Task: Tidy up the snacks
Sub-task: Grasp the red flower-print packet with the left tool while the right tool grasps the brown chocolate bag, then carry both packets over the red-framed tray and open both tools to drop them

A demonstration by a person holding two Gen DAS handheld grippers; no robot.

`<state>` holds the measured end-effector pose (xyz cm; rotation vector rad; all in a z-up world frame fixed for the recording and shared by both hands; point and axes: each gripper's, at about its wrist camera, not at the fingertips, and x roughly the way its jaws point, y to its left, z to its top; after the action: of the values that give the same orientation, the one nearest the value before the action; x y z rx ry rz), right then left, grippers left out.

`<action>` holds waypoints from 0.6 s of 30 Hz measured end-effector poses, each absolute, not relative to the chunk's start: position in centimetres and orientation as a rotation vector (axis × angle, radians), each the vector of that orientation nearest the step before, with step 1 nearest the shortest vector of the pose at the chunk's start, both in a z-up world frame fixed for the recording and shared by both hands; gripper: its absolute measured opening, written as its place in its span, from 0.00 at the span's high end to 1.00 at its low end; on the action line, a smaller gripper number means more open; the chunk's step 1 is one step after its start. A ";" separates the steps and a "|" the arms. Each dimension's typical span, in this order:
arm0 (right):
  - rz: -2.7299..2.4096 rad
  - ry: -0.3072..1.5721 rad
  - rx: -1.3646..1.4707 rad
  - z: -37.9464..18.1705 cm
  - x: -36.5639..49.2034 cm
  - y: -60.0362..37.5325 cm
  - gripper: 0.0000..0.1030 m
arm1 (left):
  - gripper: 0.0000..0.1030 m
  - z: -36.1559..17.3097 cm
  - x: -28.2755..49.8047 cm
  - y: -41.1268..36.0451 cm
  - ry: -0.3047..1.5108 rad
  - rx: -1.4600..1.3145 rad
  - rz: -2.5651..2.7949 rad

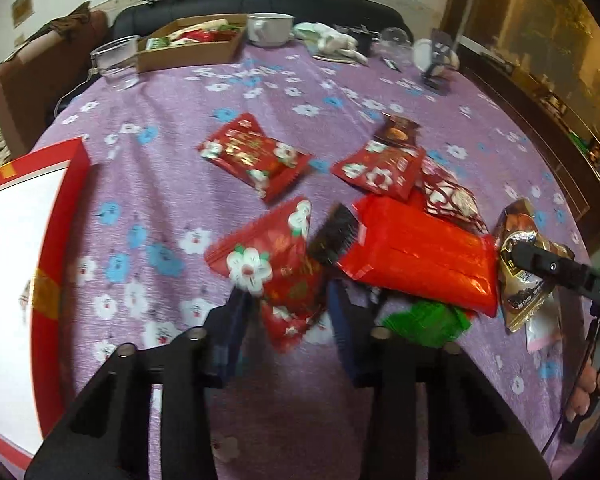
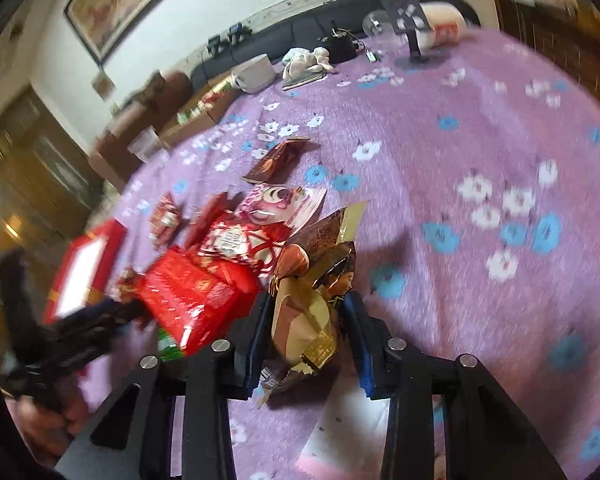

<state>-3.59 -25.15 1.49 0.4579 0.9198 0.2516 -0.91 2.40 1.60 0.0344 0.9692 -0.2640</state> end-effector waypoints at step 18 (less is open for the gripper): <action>0.429 0.860 0.608 2.4 -7.4 -24.1 0.78 | 0.70 6.3 -6.1 7.0 0.819 0.009 -0.361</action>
<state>-7.43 -24.07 2.45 0.6080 0.8603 0.4294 -6.13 7.01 6.31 0.0091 0.8188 -0.3615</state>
